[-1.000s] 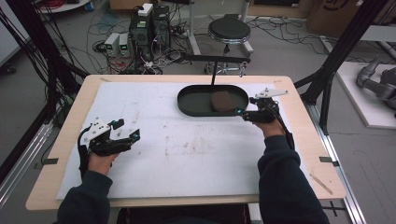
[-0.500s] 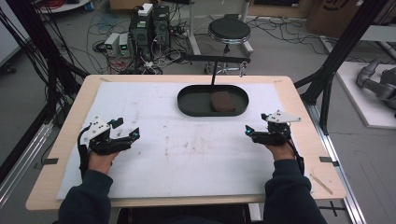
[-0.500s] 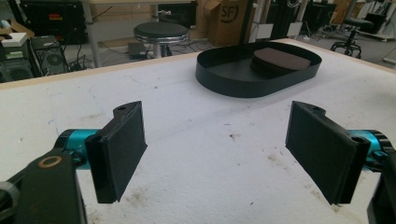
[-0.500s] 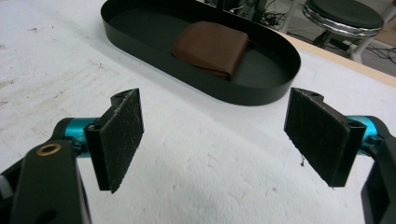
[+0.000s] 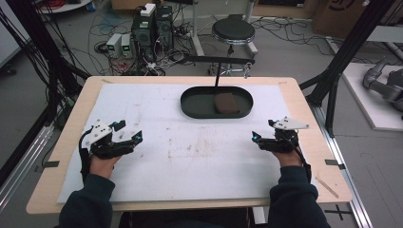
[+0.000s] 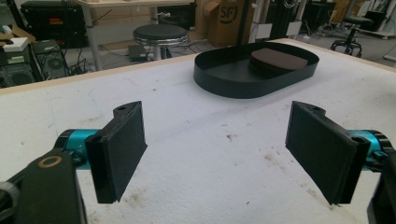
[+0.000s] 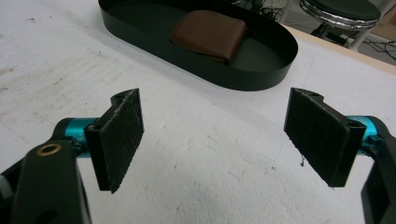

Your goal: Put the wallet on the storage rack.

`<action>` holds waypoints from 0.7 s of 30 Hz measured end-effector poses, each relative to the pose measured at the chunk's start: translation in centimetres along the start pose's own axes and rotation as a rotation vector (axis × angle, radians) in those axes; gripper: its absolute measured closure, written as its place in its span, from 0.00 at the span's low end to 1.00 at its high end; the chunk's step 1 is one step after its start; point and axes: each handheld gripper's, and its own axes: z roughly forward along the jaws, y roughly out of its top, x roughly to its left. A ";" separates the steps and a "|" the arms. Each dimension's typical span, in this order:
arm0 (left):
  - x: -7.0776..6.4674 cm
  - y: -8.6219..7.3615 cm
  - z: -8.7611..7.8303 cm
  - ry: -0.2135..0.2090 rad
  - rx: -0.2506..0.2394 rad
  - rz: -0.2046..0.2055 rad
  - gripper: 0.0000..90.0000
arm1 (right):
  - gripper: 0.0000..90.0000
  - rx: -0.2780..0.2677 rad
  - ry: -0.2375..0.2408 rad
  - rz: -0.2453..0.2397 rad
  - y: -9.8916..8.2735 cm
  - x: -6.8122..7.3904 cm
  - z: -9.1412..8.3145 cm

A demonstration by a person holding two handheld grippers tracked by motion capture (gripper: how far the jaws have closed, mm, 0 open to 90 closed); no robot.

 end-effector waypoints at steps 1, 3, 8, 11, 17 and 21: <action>0.0 0.0 0.0 0.000 0.001 -0.002 0.22 | 0.22 -0.001 0.001 0.003 0.0 0.0 0.0; -0.1 0.0 0.0 -0.004 -0.002 -0.002 0.22 | 0.22 0.001 -0.001 0.002 -0.1 0.0 0.0; -0.1 0.0 0.0 -0.004 -0.002 -0.001 0.22 | 0.22 0.009 -0.008 -0.010 -0.1 0.0 0.0; -0.2 0.0 0.1 -0.006 0.000 -0.003 0.22 | 0.22 0.015 -0.010 -0.010 -0.1 0.1 0.1; -0.2 -0.1 0.3 -0.011 0.003 -0.003 0.22 | 0.22 0.028 -0.015 -0.015 -0.2 0.1 0.2; -0.1 -0.1 0.3 -0.010 0.007 -0.005 0.22 | 0.22 0.032 -0.017 -0.021 -0.2 0.1 0.3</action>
